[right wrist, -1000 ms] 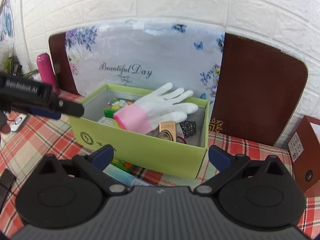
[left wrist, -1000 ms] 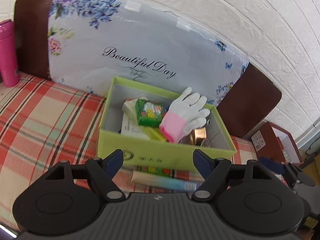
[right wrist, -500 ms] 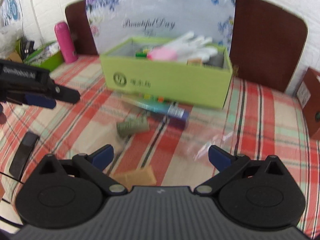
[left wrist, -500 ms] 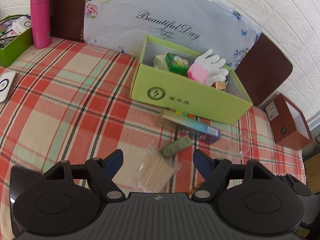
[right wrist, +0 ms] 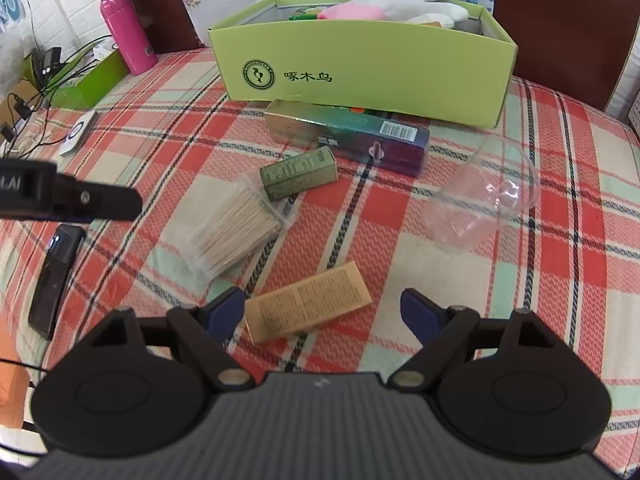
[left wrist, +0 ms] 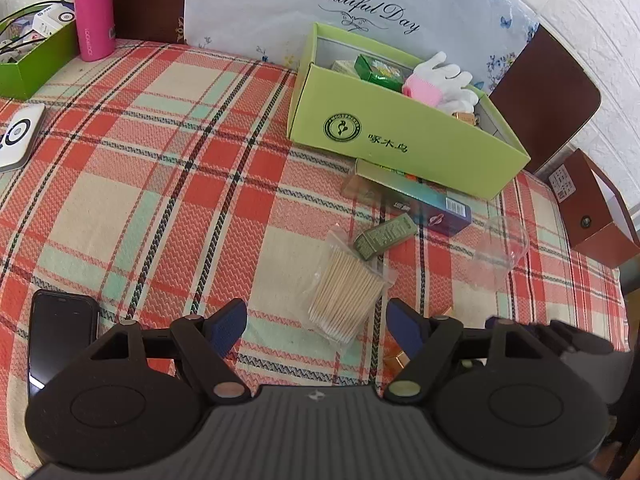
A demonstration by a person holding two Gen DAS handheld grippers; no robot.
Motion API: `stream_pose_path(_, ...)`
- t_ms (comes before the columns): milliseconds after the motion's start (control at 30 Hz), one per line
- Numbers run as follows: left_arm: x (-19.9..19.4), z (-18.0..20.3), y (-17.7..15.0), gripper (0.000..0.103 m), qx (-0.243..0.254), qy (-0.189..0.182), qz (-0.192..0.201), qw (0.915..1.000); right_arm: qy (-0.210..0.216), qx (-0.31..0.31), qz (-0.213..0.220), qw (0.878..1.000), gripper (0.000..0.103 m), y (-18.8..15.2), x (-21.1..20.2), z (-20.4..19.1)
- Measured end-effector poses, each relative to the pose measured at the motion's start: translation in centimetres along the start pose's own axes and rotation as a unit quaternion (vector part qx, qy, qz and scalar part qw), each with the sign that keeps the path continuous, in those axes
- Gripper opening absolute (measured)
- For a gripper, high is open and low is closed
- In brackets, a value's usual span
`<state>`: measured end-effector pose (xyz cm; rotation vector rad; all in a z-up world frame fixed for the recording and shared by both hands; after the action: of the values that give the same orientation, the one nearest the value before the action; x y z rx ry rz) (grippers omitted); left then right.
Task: Organize objects
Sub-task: 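Grasp the toothpick bag with the left tool while the right grasps the tan box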
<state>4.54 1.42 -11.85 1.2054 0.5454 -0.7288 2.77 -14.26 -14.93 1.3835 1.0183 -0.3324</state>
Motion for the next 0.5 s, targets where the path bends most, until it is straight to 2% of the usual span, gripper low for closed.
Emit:
stream_pose_path(200, 1.6, 0.5, -1.1, 0.080, 0.017, -0.010, -0.019, 0.9996, -0.041, -0.047, 0.001, 0.998, 0.085, 0.7, 2.5, -1.1)
stream_pose_path(367, 3.4, 1.5, -1.6, 0.080, 0.035, -0.019, -0.032, 0.9987, -0.041, -0.090, -0.019, 0.995, 0.087, -1.3, 2.7, -1.3)
stream_pose_path(500, 5.5, 2.4, -1.8, 0.080, 0.052, -0.021, -0.045, 0.9974, -0.043, -0.088, -0.027, 0.995, 0.092, -2.8, 1.8, 0.1)
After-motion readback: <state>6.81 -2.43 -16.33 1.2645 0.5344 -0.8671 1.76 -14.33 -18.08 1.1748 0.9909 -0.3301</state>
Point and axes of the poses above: each gripper's, at about its wrist camera, not at the fingertips, and x roughly the way its jaws point, z to its right, y to its top, the point moved 8 cm from there along x, roughly the way its jaws point, and after that the axes turned 12 degrees about z, right-handed, at the moved point
